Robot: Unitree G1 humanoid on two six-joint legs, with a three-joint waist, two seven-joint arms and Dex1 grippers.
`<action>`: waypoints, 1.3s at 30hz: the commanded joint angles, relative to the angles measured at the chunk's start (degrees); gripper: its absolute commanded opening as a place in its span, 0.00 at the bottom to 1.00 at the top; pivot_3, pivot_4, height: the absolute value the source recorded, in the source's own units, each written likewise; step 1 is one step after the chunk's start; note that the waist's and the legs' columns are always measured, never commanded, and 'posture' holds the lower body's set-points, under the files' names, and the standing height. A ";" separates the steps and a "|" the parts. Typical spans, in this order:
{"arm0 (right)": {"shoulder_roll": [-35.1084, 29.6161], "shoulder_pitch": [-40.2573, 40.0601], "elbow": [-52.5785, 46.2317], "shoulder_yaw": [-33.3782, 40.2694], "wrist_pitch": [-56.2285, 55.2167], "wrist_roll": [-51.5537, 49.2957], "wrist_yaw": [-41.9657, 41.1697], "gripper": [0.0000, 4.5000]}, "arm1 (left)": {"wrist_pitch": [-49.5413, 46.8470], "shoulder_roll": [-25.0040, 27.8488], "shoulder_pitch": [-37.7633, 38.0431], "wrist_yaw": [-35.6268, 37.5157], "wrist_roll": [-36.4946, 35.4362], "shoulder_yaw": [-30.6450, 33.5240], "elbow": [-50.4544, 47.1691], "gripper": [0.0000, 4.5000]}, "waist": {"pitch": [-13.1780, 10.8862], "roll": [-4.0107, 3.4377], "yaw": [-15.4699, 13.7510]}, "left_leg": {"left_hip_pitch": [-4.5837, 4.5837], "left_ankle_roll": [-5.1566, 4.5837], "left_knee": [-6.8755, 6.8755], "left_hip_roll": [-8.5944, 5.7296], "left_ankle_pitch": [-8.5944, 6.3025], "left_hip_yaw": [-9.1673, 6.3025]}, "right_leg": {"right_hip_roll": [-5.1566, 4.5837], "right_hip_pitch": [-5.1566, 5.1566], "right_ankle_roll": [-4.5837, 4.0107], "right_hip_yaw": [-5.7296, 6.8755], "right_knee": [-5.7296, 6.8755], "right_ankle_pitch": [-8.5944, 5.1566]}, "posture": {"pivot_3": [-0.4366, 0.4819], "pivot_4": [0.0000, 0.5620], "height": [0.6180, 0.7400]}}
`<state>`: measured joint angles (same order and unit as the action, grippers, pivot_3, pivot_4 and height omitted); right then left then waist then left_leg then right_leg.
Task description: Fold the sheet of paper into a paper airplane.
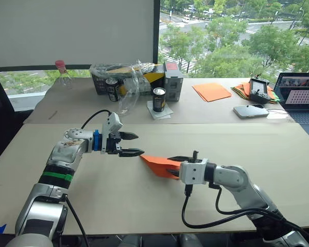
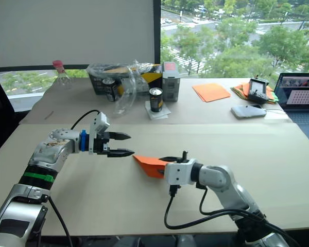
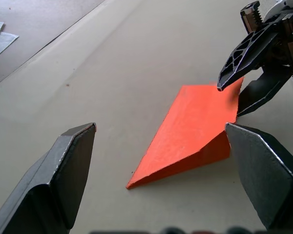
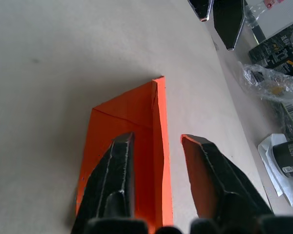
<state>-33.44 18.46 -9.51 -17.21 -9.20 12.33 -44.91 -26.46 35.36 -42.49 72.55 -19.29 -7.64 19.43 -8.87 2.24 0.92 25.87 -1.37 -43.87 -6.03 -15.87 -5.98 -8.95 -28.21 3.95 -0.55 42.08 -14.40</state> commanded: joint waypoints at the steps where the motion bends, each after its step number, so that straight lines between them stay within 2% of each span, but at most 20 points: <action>1: -0.23 1.14 -0.49 0.92 0.57 0.45 0.56 0.08 | -3.48 0.83 -0.92 -2.25 1.15 0.29 -1.37 1.00 | 0.00 0.00 0.00 | 0.00 0.00 0.00 0.00 0.00 0.00 | 0.00 0.00 0.00 0.00 0.00 0.00 | 0.48 0.27 0.43; 2: -0.57 1.26 -0.27 0.97 0.35 0.93 0.67 0.01 | -2.41 0.28 -0.82 -3.53 1.49 0.91 -1.40 1.00 | 0.00 0.00 0.01 | 0.00 -0.01 -0.01 0.00 0.00 0.00 | 0.00 0.00 0.00 0.00 0.00 0.00 | 0.48 0.27 0.43; 4: -1.26 1.44 0.18 0.88 -0.69 0.59 -0.20 0.00 | 2.24 -0.99 -0.59 -4.99 2.29 1.74 -1.60 1.00 | 0.00 0.00 -0.07 | 0.01 -0.01 -0.01 0.00 -0.01 -0.01 | 0.01 0.00 0.01 0.02 0.01 0.00 | 0.48 0.27 0.43; 7: -2.62 1.87 0.84 -0.09 -4.80 -0.36 -2.24 0.00 | 2.67 -1.83 -0.45 0.94 -1.89 2.27 -3.25 1.00 | 0.00 0.00 -0.08 | 0.04 0.07 -0.05 -0.01 0.04 -0.02 | -0.02 0.00 0.01 0.03 0.00 0.00 | 0.48 0.27 0.43; 9: -3.06 2.17 1.04 -0.54 -6.66 -1.01 -3.31 0.00 | 4.73 -2.04 -0.45 1.45 -1.40 2.22 -3.16 1.00 | 0.00 0.00 0.03 | 0.05 0.06 -0.05 -0.01 0.04 -0.01 | -0.02 -0.01 0.01 0.03 0.00 0.00 | 0.48 0.27 0.43; 13: -3.28 2.86 0.58 -0.84 -7.65 -3.92 -6.57 0.00 | 1.37 -0.45 -0.04 7.47 -2.96 0.28 -4.80 1.00 | 0.00 0.00 0.37 | 0.05 0.01 -0.03 0.02 0.00 -0.02 | 0.00 -0.02 0.01 0.04 0.01 0.00 | 0.48 0.27 0.43; 19: -3.39 2.05 -1.18 -1.80 -5.94 -6.39 -10.04 0.00 | 10.02 -0.74 4.22 10.56 1.06 -2.32 -4.61 1.00 | 0.01 -0.01 0.33 | 0.04 0.00 -0.03 0.01 0.00 -0.02 | -0.01 -0.01 0.01 0.04 0.00 0.00 | 0.48 0.27 0.43; 20: -3.43 1.88 -1.13 -1.97 -5.97 -6.38 -10.32 0.00 | 10.50 -1.10 4.65 10.37 1.14 -2.42 -4.49 0.87 | 0.01 -0.01 0.27 | 0.04 -0.01 -0.04 0.01 -0.01 -0.02 | -0.01 -0.01 0.01 0.04 0.00 0.00 | 0.48 0.27 0.43; 22: -3.38 1.59 -1.20 -2.07 -6.04 -6.35 -10.64 0.00 | 11.59 -1.61 5.19 10.22 1.55 -2.62 -4.12 0.75 | 0.01 -0.01 0.08 | 0.08 -0.05 -0.06 0.01 -0.03 -0.02 | -0.01 -0.02 0.01 0.05 0.00 0.00 | 0.48 0.27 0.43; 32: -2.36 0.48 -2.48 -2.18 -4.47 -5.90 -10.52 0.00 | 14.12 -4.29 7.75 8.03 3.06 -4.16 -3.81 0.00 | 0.01 -0.02 -0.07 | 0.08 -0.11 -0.08 0.00 -0.07 -0.02 | -0.04 -0.01 0.01 0.05 0.00 0.00 | 0.48 0.27 0.43; 39: -1.95 -0.42 -3.96 -2.11 -2.75 -5.91 -10.68 0.00 | 16.09 -6.53 10.23 5.76 5.97 -6.56 -2.53 0.00 | 0.01 -0.02 -0.12 | 0.08 -0.11 -0.09 -0.01 -0.07 -0.02 | -0.04 -0.01 0.01 0.06 0.01 0.00 | 0.48 0.27 0.43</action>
<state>-35.53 18.10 -10.96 -19.83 -12.66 7.70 -56.03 -12.15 29.29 -32.75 79.04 -14.34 -13.61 16.92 -8.86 2.22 0.79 25.95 -1.49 -43.96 -6.04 -15.94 -6.00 -8.99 -28.22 3.96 -0.49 42.08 -14.40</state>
